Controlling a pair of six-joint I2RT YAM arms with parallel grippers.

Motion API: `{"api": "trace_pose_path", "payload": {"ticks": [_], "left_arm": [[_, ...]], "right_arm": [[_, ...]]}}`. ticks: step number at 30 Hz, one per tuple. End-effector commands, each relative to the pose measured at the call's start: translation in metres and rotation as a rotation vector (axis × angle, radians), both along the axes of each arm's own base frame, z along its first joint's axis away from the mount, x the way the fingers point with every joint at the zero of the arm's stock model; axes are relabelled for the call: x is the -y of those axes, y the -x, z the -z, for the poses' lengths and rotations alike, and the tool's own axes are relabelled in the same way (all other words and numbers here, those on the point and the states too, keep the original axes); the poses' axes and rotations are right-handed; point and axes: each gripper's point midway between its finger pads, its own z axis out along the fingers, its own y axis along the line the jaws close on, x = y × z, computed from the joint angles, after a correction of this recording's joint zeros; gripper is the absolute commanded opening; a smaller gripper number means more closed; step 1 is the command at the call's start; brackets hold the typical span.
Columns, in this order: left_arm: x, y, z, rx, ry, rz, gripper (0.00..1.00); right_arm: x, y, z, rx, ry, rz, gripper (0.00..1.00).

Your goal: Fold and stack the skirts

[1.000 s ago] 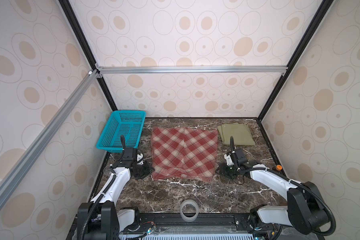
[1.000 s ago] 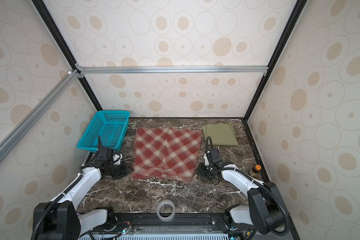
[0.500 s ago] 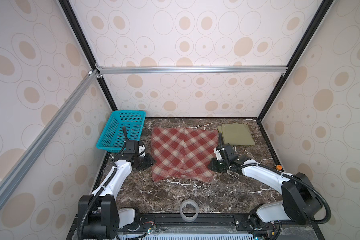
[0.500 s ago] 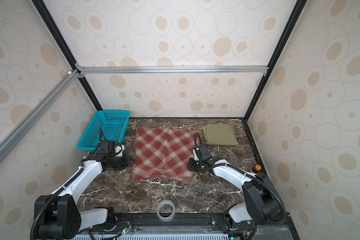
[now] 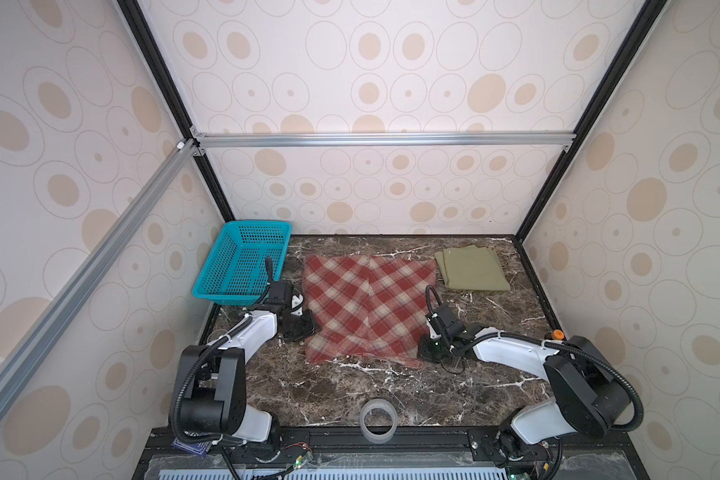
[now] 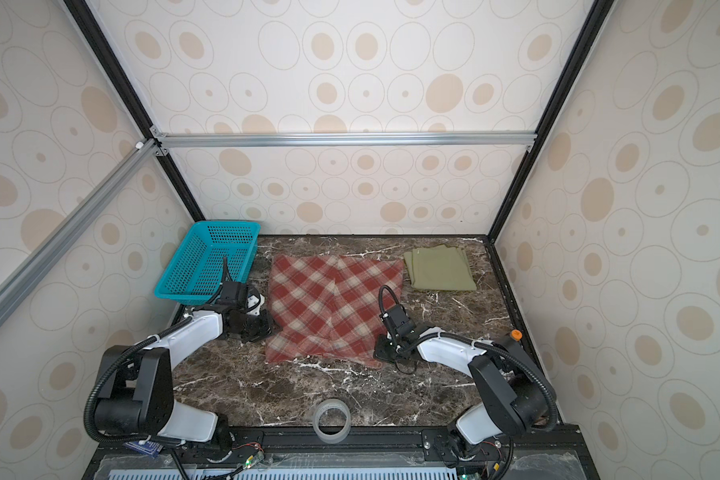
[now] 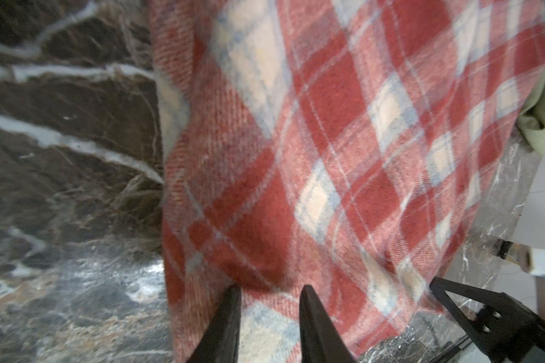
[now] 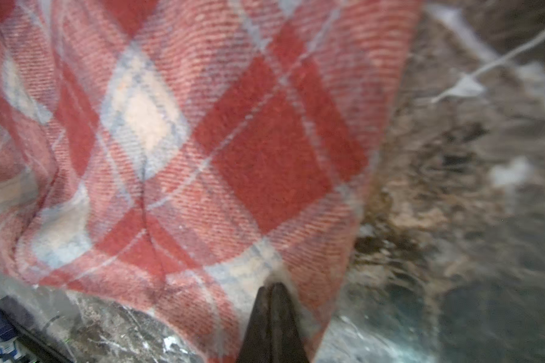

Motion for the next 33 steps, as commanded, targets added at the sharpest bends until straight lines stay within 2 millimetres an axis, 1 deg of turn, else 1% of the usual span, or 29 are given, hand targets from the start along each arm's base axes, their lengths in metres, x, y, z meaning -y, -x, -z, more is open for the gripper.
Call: {"api": "trace_pose_path", "payload": {"ticks": [1, 4, 7, 13, 16, 17, 19, 20, 22, 26, 28, 30, 33], "left_arm": [[-0.003, 0.006, 0.014, -0.023, -0.036, 0.024, 0.31], [0.000, 0.014, 0.024, -0.053, -0.036, 0.037, 0.31], [0.004, 0.024, 0.029, -0.075, -0.038, 0.050, 0.31], [0.008, 0.044, 0.035, -0.096, -0.030, 0.051, 0.31], [0.014, 0.053, 0.036, -0.094, -0.010, 0.041, 0.30], [0.021, 0.056, 0.035, -0.090, 0.021, 0.049, 0.31], [0.028, 0.058, 0.035, -0.074, 0.047, 0.039, 0.30], [0.031, 0.058, 0.035, -0.066, 0.063, 0.035, 0.30], [0.035, 0.054, 0.029, -0.041, 0.076, 0.029, 0.30], [0.031, 0.041, 0.011, 0.009, 0.034, 0.049, 0.30], [0.028, 0.032, 0.005, 0.027, -0.001, 0.055, 0.30], [0.030, 0.026, 0.001, 0.036, -0.002, 0.073, 0.30], [0.030, 0.022, 0.005, 0.025, -0.012, 0.086, 0.30]], "right_arm": [[0.039, 0.019, 0.014, -0.067, 0.195, 0.031, 0.00], [0.045, 0.013, 0.015, -0.075, 0.236, 0.018, 0.00], [0.051, 0.001, 0.015, -0.083, 0.269, 0.012, 0.00], [0.055, -0.037, 0.011, -0.055, 0.269, 0.009, 0.00], [0.060, -0.063, 0.008, -0.030, 0.280, 0.013, 0.00], [0.063, -0.069, 0.008, -0.027, 0.283, 0.019, 0.00], [0.067, -0.083, 0.005, 0.004, 0.310, 0.024, 0.00], [0.064, -0.087, 0.000, 0.028, 0.319, 0.013, 0.00], [0.059, -0.088, -0.009, 0.048, 0.314, 0.006, 0.00], [0.039, -0.079, -0.038, 0.113, 0.309, -0.039, 0.00], [0.028, -0.074, -0.047, 0.129, 0.279, -0.048, 0.00], [0.022, -0.069, -0.046, 0.119, 0.243, -0.034, 0.00], [0.019, -0.067, -0.035, 0.109, 0.209, -0.013, 0.00]]}}
